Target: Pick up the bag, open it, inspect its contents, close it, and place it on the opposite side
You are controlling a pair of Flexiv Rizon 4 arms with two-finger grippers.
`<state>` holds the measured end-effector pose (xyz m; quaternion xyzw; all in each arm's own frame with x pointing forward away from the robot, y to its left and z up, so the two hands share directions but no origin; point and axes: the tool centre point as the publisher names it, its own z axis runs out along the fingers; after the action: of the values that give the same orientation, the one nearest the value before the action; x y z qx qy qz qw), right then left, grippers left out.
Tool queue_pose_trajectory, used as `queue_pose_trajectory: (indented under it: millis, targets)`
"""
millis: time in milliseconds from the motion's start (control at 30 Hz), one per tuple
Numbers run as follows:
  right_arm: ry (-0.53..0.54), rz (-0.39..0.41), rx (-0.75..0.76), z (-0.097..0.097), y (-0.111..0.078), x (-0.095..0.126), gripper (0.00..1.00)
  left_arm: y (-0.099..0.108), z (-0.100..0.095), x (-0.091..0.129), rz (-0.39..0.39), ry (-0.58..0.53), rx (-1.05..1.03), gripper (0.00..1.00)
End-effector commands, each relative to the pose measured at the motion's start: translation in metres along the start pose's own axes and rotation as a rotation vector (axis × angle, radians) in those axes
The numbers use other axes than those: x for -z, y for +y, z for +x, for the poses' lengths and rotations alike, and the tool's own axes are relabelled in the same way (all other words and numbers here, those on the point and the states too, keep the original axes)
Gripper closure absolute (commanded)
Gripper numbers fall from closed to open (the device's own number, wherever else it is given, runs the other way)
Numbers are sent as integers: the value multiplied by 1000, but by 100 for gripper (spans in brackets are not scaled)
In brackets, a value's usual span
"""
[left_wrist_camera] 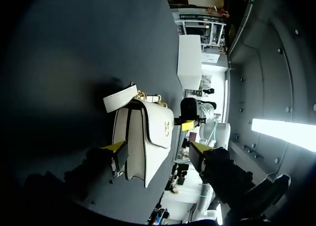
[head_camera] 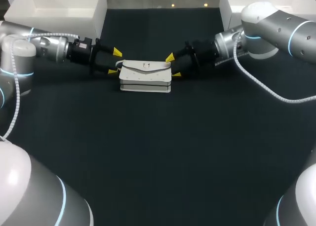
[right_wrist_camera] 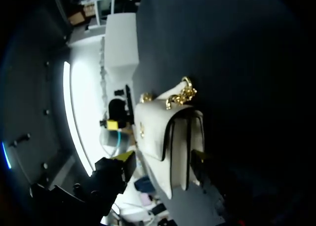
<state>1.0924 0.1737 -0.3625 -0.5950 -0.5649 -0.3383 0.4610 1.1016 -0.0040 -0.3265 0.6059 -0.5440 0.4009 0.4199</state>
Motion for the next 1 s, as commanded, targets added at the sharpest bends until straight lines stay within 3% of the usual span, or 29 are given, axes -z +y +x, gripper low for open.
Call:
queue_pose_trajectory:
  millis: [33, 167, 500, 733, 1000]
  targets:
    - [-2, -26, 5, 2, -16, 2, 46, 22, 10, 17, 70, -26, -3, 0]
    - [-6, -15, 11, 2, -22, -2, 59, 24, 7, 27, 101, -54, 0, 0]
    - [-7, -12, -8, -5, -27, -12, 71, 24, -3, 45, 151, -78, 26, 0]
    - [-6, -69, -22, -5, -33, -12, 78, 23, -6, 55, 177, -79, 33, 0]
    - [-29, -145, -36, -2, -36, -15, 76, 22, -11, 61, 200, -85, 44, 0]
